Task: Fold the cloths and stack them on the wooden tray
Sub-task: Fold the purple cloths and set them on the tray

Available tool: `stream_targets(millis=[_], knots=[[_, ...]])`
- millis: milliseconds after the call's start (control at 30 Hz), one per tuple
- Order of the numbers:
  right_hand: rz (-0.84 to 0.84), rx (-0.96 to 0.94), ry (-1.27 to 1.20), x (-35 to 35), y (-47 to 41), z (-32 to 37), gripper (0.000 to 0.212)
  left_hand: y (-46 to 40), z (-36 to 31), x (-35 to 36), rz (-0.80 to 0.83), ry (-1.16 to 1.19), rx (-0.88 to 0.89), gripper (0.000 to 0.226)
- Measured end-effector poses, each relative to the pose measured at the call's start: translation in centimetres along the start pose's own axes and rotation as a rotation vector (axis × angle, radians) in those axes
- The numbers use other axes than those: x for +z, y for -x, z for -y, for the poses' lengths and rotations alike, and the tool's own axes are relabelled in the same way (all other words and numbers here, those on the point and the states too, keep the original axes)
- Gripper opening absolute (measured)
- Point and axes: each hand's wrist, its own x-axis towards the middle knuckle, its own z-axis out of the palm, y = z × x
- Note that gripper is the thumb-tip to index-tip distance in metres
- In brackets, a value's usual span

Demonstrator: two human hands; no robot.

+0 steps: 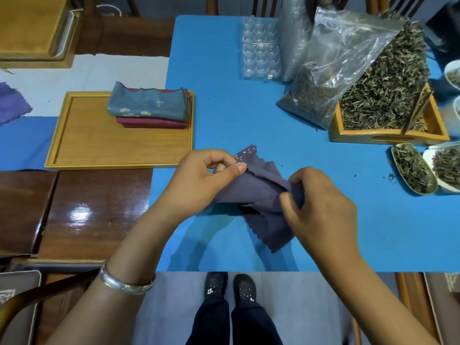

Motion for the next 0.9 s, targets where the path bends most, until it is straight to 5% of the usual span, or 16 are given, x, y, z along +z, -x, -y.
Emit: stream_targets(millis=[267, 533, 600, 733, 900], knots=[[0.085, 0.132, -0.079, -2.8, -0.2, -2.8, 0.013, -0.4, -1.0, -2.5, -0.023, -0.022, 0.02, 0.025], [0.041, -0.003, -0.518, -5.1, -1.0, -4.3, 0.014, -1.0, -1.4, -5.3, -0.062, 0.047, 0.042, 0.026], [-0.011, 0.002, -0.653, -5.1, -1.6, -4.5, 0.02, -1.1, -2.0, -5.7, 0.002, 0.02, 0.042, 0.029], [-0.059, 0.085, -0.822, -5.1, -3.9, -5.8, 0.023, -1.4, -3.7, -7.2, 0.405, -0.181, -0.017, 0.039], [-0.116, 0.152, -1.054, -5.6, -6.7, -6.6, 0.025, -2.6, -4.1, -8.4, 0.427, -0.153, -0.044, 0.058]])
